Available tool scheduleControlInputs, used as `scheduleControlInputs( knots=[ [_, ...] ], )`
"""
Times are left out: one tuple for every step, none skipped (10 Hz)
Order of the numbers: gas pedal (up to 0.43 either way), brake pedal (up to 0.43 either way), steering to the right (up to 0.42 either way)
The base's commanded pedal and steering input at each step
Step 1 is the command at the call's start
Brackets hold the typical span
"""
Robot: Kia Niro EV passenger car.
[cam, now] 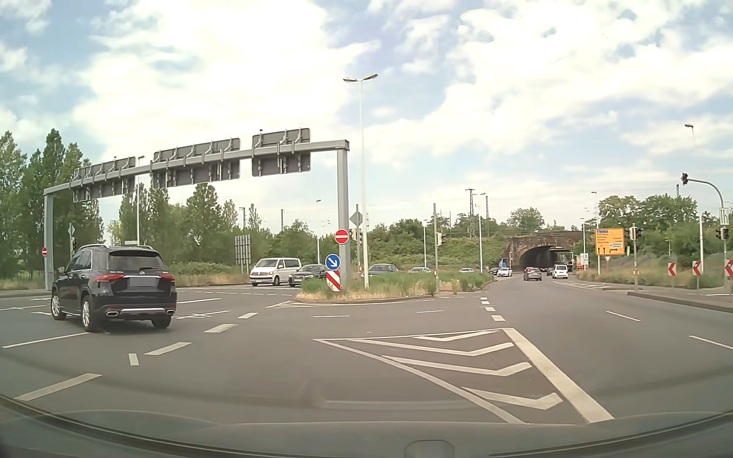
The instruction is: Follow the waypoints while adhering to traffic rules and regulations
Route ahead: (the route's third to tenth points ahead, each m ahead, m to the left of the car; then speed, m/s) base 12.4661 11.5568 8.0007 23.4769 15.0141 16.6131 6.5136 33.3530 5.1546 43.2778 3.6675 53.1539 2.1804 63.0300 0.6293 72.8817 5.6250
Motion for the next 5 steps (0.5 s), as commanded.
scheduleControlInputs(
  knots=[
    [0.028, 0.024, -0.194],
    [0.028, 0.024, -0.212],
    [0.039, 0.018, -0.231],
    [0.047, 0.024, -0.238],
    [0.059, 0.018, -0.239]
  ],
)
